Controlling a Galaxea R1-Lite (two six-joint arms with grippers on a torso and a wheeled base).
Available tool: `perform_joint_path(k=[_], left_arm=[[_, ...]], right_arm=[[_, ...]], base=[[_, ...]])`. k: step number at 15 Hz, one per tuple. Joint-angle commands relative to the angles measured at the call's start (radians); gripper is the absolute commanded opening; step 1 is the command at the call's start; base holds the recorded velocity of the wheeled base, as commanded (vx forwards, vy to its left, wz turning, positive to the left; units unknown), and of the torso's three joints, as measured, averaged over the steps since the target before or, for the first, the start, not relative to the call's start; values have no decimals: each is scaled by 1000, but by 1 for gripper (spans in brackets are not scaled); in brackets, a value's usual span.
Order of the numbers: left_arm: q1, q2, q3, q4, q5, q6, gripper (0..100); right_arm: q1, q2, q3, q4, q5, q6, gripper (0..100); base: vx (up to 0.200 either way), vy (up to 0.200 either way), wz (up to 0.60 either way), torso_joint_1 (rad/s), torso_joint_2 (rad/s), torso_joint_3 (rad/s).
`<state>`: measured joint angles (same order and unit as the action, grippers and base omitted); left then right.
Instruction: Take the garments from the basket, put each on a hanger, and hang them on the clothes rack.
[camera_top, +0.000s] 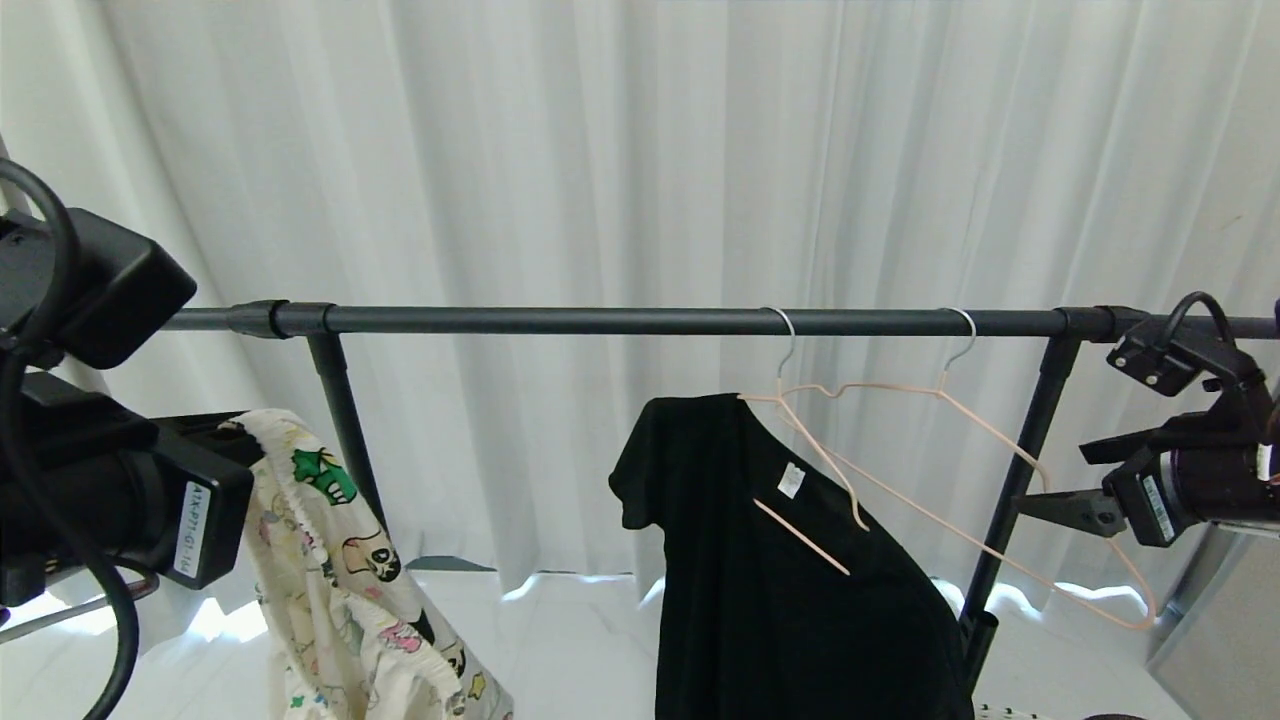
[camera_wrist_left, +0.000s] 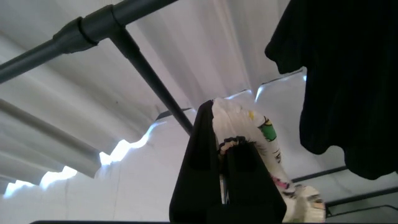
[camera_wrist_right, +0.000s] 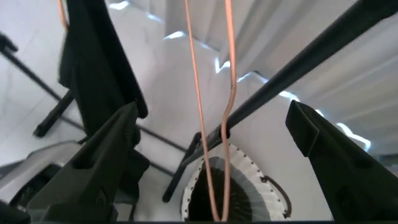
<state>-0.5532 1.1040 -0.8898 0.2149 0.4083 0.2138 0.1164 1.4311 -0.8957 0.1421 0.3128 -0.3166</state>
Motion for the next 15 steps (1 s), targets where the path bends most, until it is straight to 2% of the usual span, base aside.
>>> perform_joint_path(k=[1,4,7,13,14,15], left_arm=[[-10,-49,0,0,0,2,0],[-8,-70,0,0,0,2,0],[-10,-67,0,0,0,2,0],[-10,-53,2,0,-2,1,0],[-10,-52,0,0,-2,1,0],[-10,-52,0,0,-2,1,0]], right_arm=[[-43,104,-3,-32,37,-29,100],[-46,186,-5,-102,72,-35,100],[-24,209,-2,-107,129,-36,100],[-23,262,-17,-111,137,-38,100],[-23,266,-19,-111,138,-38,0],[-23,269,-20,-111,137,-38,0]], base=[[0,0,0,0,0,0],[0,0,0,0,0,0],[0,0,0,0,0,0],[0,0,0,0,0,0],[0,0,0,0,0,0],[0,0,0,0,0,0]])
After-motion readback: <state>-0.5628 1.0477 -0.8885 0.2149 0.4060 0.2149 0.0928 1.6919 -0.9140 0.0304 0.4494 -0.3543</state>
